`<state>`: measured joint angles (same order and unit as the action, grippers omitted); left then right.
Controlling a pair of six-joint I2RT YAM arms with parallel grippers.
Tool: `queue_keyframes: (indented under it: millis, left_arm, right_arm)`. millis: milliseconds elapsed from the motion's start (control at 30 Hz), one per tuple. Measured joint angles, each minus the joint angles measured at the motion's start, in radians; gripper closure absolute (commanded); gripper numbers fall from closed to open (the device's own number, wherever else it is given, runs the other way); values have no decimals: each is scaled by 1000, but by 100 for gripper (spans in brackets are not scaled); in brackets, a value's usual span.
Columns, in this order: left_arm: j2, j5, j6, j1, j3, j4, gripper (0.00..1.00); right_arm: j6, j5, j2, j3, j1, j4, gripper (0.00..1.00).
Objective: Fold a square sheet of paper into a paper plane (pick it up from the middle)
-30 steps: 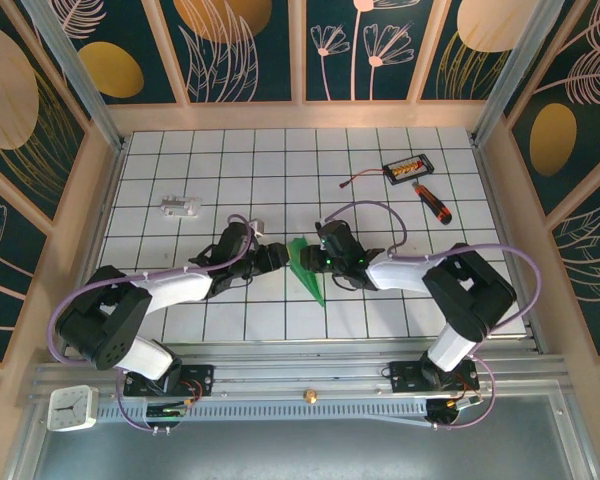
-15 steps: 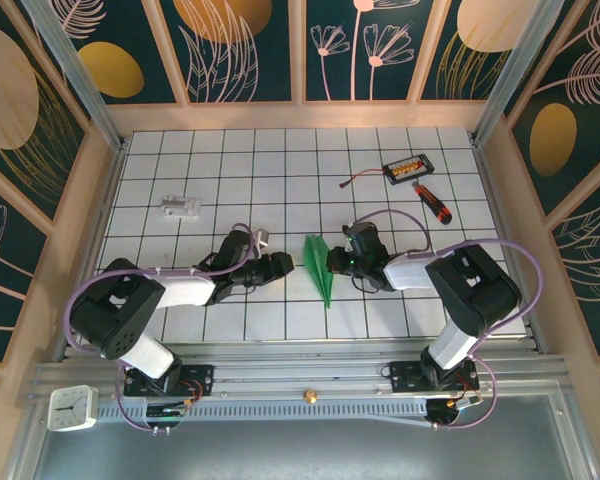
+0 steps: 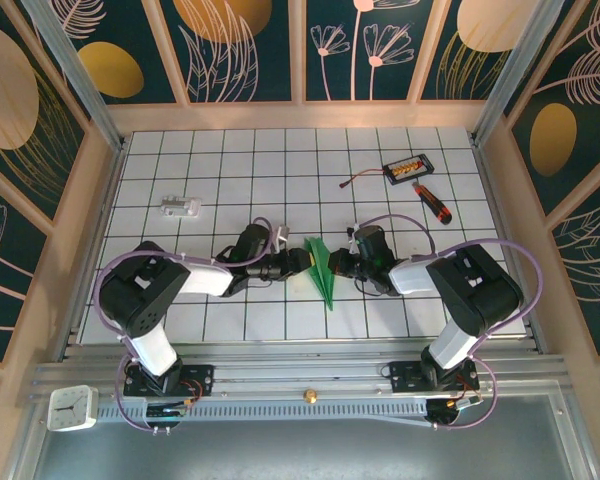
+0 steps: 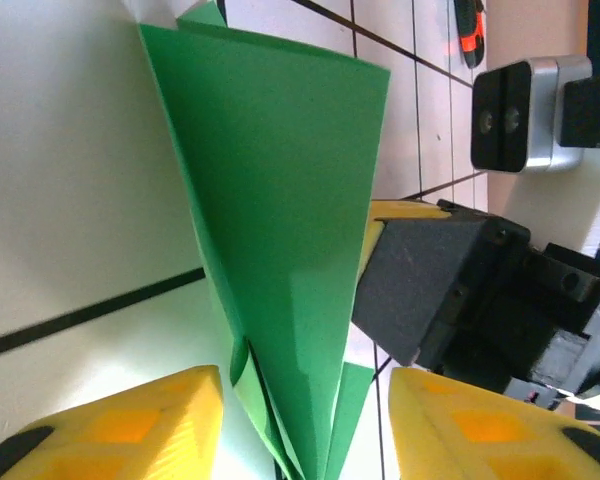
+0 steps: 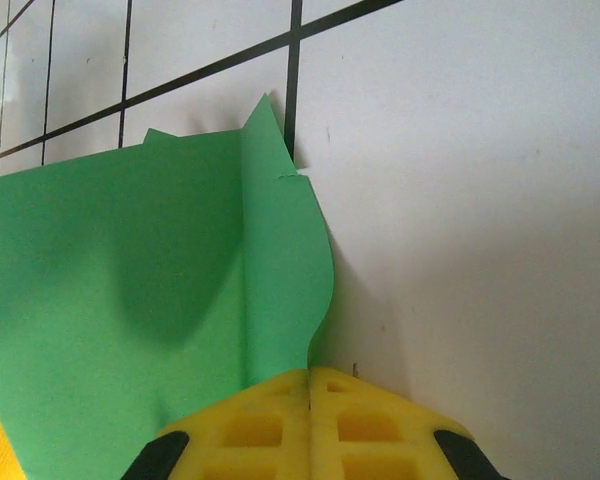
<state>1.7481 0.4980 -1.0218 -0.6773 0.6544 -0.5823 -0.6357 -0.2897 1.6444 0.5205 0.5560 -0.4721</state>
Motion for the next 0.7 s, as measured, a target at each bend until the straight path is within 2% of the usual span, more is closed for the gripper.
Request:
queue_keyframes:
  millis: [233, 400, 500, 700]
  left_arm:
    - [52, -12, -4, 0, 14, 12, 71]
    - [87, -12, -4, 0, 42, 7, 91]
    - [97, -23, 4, 0, 51, 19, 99]
    - [34, -88, 76, 6, 75, 167, 100]
  right_arm:
    - [0, 0, 0, 0, 0, 0, 95]
    - [-7, 0, 0, 0, 0, -3, 95]
    - [-16, 6, -6, -6, 0, -3, 94]
    - [-63, 58, -70, -42, 0, -5, 94]
